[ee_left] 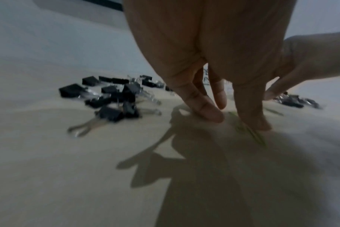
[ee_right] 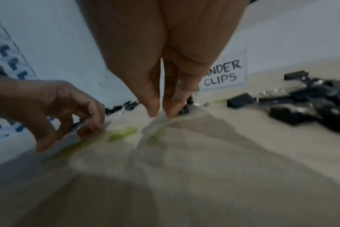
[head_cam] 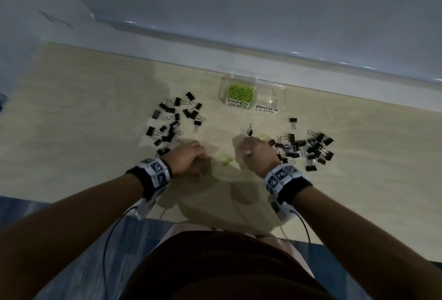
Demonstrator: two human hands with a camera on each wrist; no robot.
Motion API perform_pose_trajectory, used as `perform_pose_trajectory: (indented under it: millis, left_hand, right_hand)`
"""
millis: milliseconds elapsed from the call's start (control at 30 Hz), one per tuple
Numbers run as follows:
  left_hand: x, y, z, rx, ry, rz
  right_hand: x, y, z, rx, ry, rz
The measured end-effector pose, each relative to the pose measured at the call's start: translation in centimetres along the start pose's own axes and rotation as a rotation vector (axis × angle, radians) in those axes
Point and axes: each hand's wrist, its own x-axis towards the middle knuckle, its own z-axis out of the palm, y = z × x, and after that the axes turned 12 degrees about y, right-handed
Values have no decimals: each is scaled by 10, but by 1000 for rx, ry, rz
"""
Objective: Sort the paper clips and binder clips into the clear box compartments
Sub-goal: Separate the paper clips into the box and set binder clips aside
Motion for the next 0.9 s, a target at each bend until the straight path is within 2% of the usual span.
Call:
perform_pose_trajectory:
  millis: [67,133,267,300,367,467,567,633,767,833,900]
  left_hand:
    - [-5,-2,12,-15,-12,8]
    - [-3,0,23,-67,35,10]
    - [9,19,33,-123,126,-8]
    - [14,24,33,-123,140,-12]
    - [22,35,31,-135,178,1]
    - [37,54,27,-60,227,127]
    - [54,74,26,177,188,337]
    - [62,78,26,340,154,386]
    - [68,67,17,367,167,329]
    - [62,55,11,280,180,301]
    - [47,45,8,148,191,197]
  right_hand:
    - [-14,-10,7,-5,44,-74]
    - [-23,-18,15,42,114,-91]
    - [-32,-14,28,105,99,-134]
    - [-32,-10,24,123,130,-108]
    - [-25,5,14,116,248,40]
    - [-11,32,0,1,366,204]
    - [-5,40,-6,-180,244,197]
    - [-11,37,-6,-275,148,192]
    - [-32,26,10,-309,175,162]
    - [-40,18,22,-275,223,105]
    - [-45,10,32,-217,250,58]
